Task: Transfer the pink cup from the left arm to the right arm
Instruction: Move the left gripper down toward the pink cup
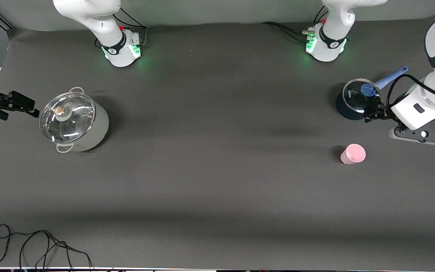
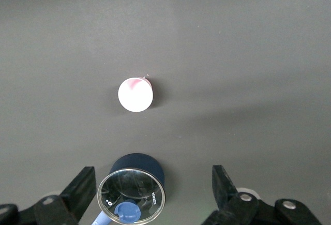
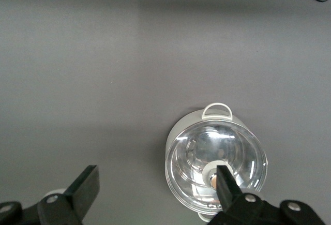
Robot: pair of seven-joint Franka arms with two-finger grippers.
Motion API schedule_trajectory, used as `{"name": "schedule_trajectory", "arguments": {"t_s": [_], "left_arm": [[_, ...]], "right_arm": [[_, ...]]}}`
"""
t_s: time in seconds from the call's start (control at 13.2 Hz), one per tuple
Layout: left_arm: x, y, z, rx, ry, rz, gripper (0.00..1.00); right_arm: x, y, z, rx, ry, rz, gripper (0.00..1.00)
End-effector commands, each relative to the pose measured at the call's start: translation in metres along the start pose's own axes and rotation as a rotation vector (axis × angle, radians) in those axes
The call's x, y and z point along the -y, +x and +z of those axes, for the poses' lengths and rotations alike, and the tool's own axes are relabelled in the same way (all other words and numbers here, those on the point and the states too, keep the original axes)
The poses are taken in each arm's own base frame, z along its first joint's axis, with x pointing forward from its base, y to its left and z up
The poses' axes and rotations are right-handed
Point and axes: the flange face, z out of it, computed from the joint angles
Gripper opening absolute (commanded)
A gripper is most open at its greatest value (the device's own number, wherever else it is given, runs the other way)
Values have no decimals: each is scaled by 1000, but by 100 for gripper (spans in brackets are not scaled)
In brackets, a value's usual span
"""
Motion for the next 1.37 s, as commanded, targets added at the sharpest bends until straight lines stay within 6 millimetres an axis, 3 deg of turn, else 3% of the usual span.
{"name": "schedule_trajectory", "arguments": {"t_s": [0.0,0.76,0.91,1.29], "left_arm": [[0,-9,-3,-10,14,-1,100],[4,-10,-3,-1,11,1,100],[18,-12,-3,14,6,47,100],[65,-7,-1,1,0,451,100]], "right_arm": [[2,1,-3,-9,-18,9,100],[2,2,-2,-9,-17,11,100],[2,2,-1,-8,-17,11,100],[4,6,-1,-11,-18,9,100]]}}
